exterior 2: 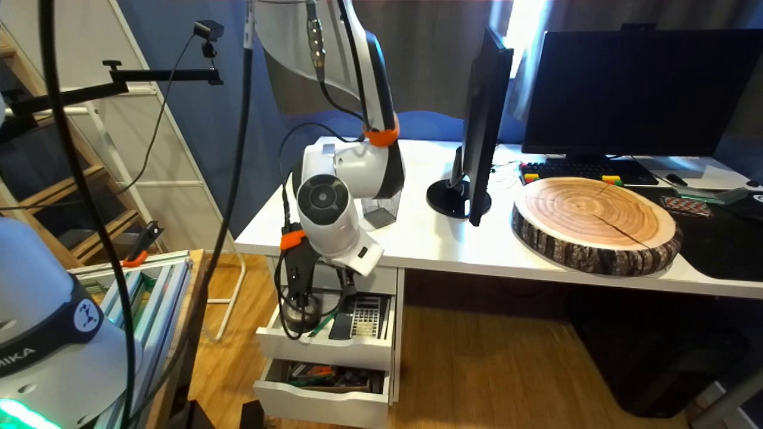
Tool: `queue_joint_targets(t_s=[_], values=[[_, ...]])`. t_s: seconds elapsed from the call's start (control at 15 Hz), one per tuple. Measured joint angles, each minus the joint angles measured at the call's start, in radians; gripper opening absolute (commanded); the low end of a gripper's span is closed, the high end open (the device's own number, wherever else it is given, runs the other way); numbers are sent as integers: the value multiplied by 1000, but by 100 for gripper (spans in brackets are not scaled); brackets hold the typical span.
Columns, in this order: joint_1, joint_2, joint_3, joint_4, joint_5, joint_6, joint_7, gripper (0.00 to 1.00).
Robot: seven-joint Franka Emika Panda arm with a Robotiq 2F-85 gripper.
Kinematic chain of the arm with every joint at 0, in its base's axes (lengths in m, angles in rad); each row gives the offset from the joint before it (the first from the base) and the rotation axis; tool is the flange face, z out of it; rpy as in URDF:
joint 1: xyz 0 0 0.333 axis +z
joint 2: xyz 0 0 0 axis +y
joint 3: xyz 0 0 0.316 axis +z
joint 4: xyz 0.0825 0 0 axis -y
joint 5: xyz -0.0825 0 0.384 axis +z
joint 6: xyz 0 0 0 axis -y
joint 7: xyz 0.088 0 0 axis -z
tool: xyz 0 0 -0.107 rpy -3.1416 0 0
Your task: Open the second drawer from the top of the table, pick up the black pen from the table and put it in the second drawer from the top of the table, close the second open drawer from the top of the table
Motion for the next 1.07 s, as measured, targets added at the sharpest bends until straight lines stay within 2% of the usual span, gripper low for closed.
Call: queue_joint_targets(t_s=[0.4, 0.6, 1.07], values=[[0, -107, 133, -55, -110, 35, 96, 100], [17, -128, 181, -48, -100, 80, 137, 100], [158, -135, 194, 36, 1, 263, 147, 100]])
